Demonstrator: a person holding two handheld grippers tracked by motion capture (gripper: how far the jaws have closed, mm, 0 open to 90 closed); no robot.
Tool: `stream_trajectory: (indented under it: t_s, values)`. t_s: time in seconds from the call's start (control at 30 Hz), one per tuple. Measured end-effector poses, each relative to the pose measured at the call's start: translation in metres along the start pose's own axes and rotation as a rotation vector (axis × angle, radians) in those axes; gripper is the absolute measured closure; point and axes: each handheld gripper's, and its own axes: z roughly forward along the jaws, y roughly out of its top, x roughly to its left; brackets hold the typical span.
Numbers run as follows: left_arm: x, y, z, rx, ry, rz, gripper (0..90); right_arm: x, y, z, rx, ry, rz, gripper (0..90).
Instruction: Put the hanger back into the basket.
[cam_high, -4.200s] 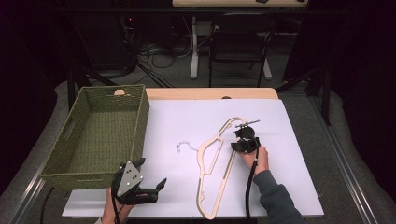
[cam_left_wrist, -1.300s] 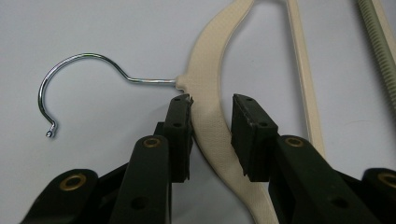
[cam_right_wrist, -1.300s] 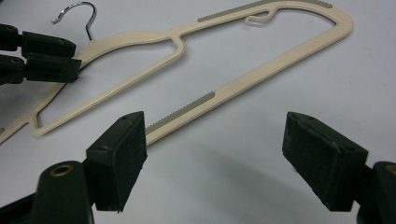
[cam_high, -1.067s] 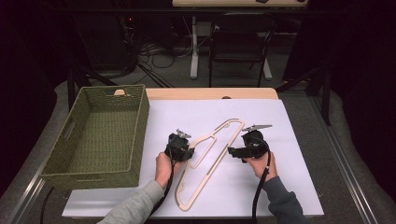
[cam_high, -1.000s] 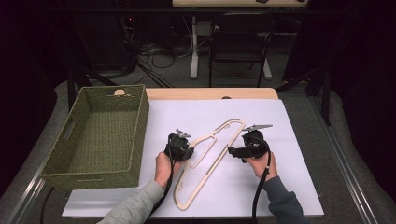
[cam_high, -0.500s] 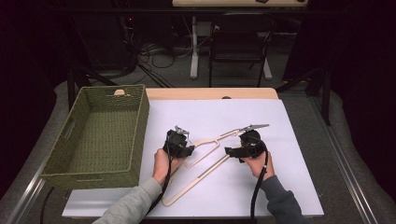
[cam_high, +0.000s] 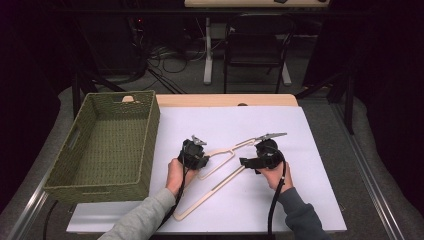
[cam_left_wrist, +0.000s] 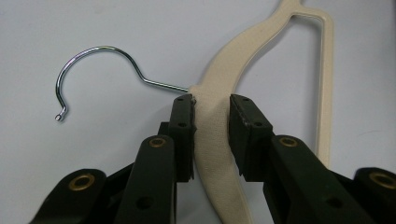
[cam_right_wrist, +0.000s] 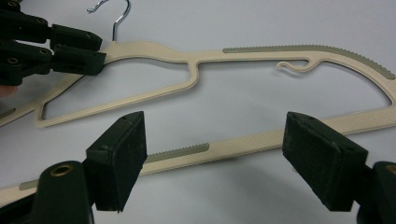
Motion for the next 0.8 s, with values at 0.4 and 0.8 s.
stream_trajectory:
  t_s: [0.4, 0.8]
  values:
    - [-0.006, 0.005, -0.021, -0.067, 0.002, 0.058, 72.6, 0.0, 0.001, 0.003, -0.001, 0.023, 0.005, 21.5]
    - [-0.013, 0.008, -0.039, -0.119, 0.039, 0.11, 90.0, 0.012, 0.006, 0.024, 0.006, 0.053, 0.0, 21.7]
